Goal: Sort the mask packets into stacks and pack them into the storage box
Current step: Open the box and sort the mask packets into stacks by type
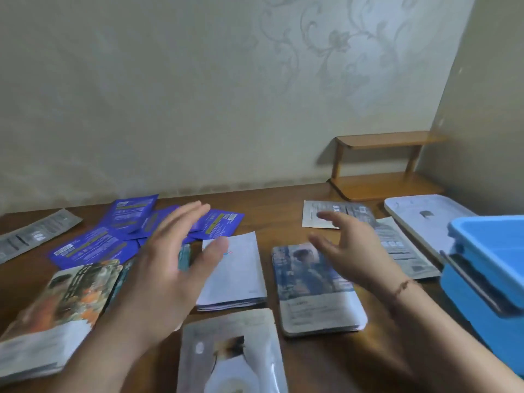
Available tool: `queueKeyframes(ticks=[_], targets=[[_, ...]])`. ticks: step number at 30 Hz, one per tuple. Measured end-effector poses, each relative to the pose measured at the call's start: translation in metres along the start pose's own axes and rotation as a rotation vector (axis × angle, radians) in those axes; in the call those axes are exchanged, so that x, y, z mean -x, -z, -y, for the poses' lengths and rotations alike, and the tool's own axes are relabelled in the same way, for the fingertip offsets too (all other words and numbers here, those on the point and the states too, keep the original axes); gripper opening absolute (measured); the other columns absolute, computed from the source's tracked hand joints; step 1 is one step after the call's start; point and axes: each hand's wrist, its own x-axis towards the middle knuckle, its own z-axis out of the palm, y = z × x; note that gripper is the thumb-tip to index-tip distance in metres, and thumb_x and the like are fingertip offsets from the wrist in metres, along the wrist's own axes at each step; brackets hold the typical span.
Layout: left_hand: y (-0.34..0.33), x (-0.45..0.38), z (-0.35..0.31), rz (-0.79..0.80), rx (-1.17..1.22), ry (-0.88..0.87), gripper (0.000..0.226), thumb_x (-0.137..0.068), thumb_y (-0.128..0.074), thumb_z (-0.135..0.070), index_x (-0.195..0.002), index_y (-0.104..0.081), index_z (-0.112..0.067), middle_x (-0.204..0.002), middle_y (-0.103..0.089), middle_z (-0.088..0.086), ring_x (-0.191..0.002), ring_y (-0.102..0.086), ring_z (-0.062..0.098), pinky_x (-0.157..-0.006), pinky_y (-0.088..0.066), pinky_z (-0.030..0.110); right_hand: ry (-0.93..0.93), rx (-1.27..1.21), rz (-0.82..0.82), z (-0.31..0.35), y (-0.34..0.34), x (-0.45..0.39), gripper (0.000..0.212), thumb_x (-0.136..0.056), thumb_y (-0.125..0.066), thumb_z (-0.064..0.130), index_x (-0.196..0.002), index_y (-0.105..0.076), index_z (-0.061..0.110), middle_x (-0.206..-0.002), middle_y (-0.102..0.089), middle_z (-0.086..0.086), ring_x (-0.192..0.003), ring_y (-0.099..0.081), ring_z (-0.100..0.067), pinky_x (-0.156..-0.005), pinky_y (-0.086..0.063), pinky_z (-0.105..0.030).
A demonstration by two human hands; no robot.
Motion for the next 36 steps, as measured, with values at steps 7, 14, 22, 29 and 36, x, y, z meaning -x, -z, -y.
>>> queueKeyframes(ticks=[7, 14, 22, 29, 36], targets=[[-0.157, -0.151, 0.004, 0.488, -0.426, -0.100, 0.056, -0.090, -0.060, -0.048, -0.137, -0.050, -0.021, -0.141, -0.050, -0.001, -0.129, -0.046, 0.020, -0.107, -0.039, 0.035, -0.535, 0.188, -0.090, -0.089, -0.011, -0.105, 0.032, -0.085, -0.052, 0.019, -0.116, -0.060, 0.015, -0.112, -0.064, -0.009, -0.113, -0.051, -0.031, -0.086, -0.043, -0.034], [-0.237, -0.188, 0.016, 0.663, -0.563, -0.004, 0.043, -0.085, -0.061, -0.058, -0.108, -0.060, -0.023, -0.122, -0.057, 0.005, -0.115, -0.049, 0.029, -0.096, -0.046, 0.044, -0.652, 0.118, -0.199, -0.121, -0.012, -0.130, 0.009, -0.083, -0.055, 0.015, -0.092, -0.055, 0.012, -0.103, -0.063, -0.014, -0.106, -0.052, -0.036, -0.070, -0.042, -0.031], [-0.225, -0.185, 0.031, 0.716, -0.495, -0.012, 0.050, -0.085, -0.058, -0.060, -0.119, -0.056, -0.023, -0.124, -0.048, -0.002, -0.119, -0.045, 0.022, -0.100, -0.041, 0.047, -0.676, -0.435, -0.340, -0.115, 0.001, -0.139, 0.022, -0.082, -0.054, 0.003, -0.061, -0.050, 0.006, -0.060, -0.048, -0.010, -0.059, -0.049, -0.024, -0.052, -0.041, -0.025], [-0.213, -0.176, 0.032, 0.783, -0.515, -0.059, 0.063, -0.092, -0.051, -0.056, -0.141, -0.041, -0.018, -0.144, -0.039, 0.001, -0.134, -0.037, 0.023, -0.110, -0.035, 0.044, -0.658, -0.484, -0.162, -0.115, -0.004, -0.132, 0.019, -0.091, -0.047, 0.009, -0.074, -0.054, 0.004, -0.070, -0.061, -0.012, -0.060, -0.060, -0.024, -0.054, -0.054, -0.030], [-0.196, -0.155, 0.019, 0.108, 0.101, 0.137, 0.078, -0.094, -0.060, -0.030, -0.156, -0.014, -0.015, -0.164, -0.003, -0.005, -0.149, -0.008, 0.012, -0.117, -0.008, 0.027, -0.714, -1.327, -0.162, -0.089, -0.004, -0.111, 0.022, -0.096, -0.044, -0.006, -0.114, -0.053, 0.001, -0.104, -0.068, -0.021, -0.085, -0.070, -0.031, -0.049, -0.058, -0.034]])
